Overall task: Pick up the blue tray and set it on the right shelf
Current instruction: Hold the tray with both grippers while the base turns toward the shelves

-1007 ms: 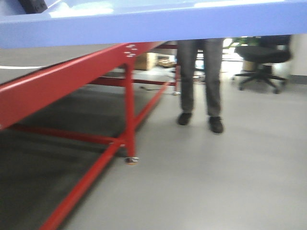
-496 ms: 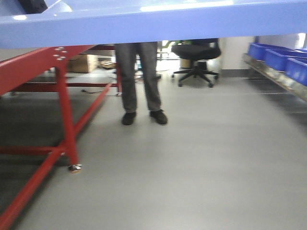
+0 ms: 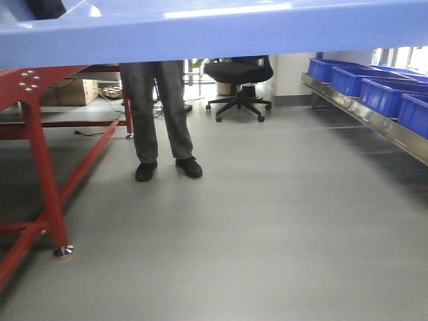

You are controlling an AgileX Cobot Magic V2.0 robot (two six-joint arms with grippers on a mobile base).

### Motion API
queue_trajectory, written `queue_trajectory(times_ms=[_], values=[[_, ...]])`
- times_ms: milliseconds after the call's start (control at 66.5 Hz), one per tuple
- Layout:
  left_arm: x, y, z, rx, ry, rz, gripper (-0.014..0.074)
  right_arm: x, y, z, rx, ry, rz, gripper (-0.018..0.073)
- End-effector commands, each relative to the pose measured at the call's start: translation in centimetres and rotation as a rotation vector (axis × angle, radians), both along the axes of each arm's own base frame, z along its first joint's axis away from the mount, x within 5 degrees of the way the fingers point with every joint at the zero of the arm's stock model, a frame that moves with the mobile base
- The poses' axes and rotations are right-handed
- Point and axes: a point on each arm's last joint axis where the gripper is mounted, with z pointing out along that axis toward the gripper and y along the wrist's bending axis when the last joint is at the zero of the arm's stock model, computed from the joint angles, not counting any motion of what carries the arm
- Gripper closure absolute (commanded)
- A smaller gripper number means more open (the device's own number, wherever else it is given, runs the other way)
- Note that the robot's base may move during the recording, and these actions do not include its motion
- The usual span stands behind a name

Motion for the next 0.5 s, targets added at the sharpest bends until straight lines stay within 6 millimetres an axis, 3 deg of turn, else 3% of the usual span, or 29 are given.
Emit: queue_trajectory(times_ms=[0,481], values=[[-1.52,0.49,0.9,0.055,0.029,-0.07,0.0645,-0.15,-0.22,2.16,0.039,-0.149,0.022,0.0503],[-1.54,0.47,0.9,0.052,0.03,-0.07,0.0645,-0.15,-0.22,2.16,0.039,-0.149,0.022,0.0503]])
